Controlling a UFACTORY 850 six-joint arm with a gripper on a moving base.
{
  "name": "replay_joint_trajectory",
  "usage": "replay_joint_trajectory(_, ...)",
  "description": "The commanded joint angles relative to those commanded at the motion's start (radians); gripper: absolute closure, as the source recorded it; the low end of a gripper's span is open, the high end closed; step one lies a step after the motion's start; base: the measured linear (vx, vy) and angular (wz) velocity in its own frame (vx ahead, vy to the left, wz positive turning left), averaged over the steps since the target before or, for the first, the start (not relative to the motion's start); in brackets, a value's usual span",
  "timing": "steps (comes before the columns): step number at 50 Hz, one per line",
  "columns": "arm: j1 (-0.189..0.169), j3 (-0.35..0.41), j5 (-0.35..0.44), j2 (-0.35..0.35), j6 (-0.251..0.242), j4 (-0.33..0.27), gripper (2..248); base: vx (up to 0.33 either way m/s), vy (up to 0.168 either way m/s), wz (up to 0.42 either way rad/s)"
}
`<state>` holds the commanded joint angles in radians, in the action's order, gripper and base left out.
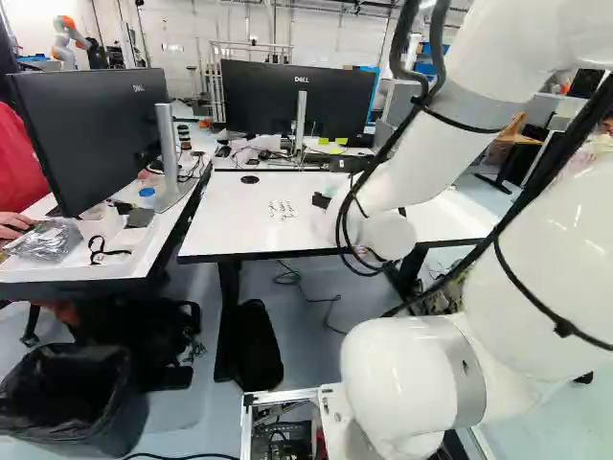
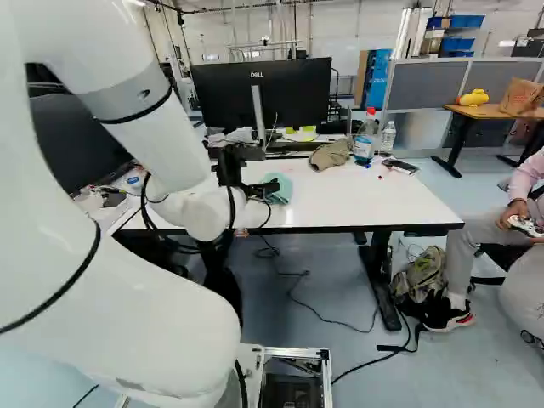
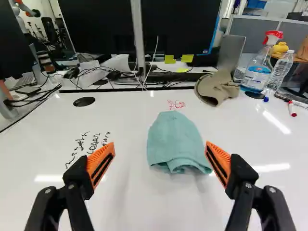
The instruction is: Clean the table with the green towel
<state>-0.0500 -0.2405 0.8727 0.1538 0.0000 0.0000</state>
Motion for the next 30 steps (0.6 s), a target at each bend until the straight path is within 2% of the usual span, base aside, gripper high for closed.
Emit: replay_joint_trajectory(30, -0.033, -0.165, 0.000, -0.171, 0.000, 0.000, 3, 0.000, 0.000, 0.000)
